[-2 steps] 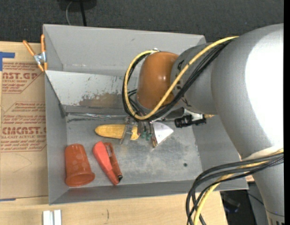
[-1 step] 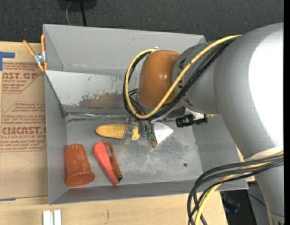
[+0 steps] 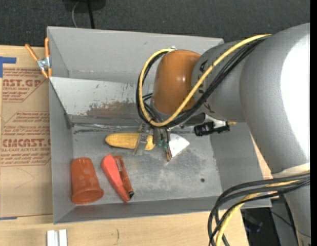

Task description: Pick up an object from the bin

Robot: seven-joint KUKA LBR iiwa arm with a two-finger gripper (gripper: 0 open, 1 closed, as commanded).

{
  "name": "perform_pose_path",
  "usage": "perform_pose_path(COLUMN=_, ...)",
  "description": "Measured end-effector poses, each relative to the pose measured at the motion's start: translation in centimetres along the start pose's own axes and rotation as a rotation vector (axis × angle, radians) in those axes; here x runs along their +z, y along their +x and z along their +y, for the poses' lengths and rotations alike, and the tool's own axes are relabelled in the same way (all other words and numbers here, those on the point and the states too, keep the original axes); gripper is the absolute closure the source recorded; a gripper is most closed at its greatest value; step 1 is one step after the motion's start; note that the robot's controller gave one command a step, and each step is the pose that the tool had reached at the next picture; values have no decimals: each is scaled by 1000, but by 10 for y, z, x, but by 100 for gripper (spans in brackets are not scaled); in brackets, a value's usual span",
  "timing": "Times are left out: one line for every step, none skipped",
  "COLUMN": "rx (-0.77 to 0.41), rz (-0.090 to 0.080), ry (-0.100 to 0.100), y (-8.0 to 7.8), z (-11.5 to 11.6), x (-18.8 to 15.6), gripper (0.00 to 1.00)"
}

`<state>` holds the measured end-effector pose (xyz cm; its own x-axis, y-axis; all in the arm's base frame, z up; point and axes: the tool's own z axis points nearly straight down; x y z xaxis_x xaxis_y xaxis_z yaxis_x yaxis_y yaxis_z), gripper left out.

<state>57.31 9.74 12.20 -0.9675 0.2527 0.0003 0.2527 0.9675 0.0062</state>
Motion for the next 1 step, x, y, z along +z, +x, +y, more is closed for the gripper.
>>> perform_pose_path(rx=0, rz=-4, ry=-2, y=-1, z=1, x=-12, gripper=100)
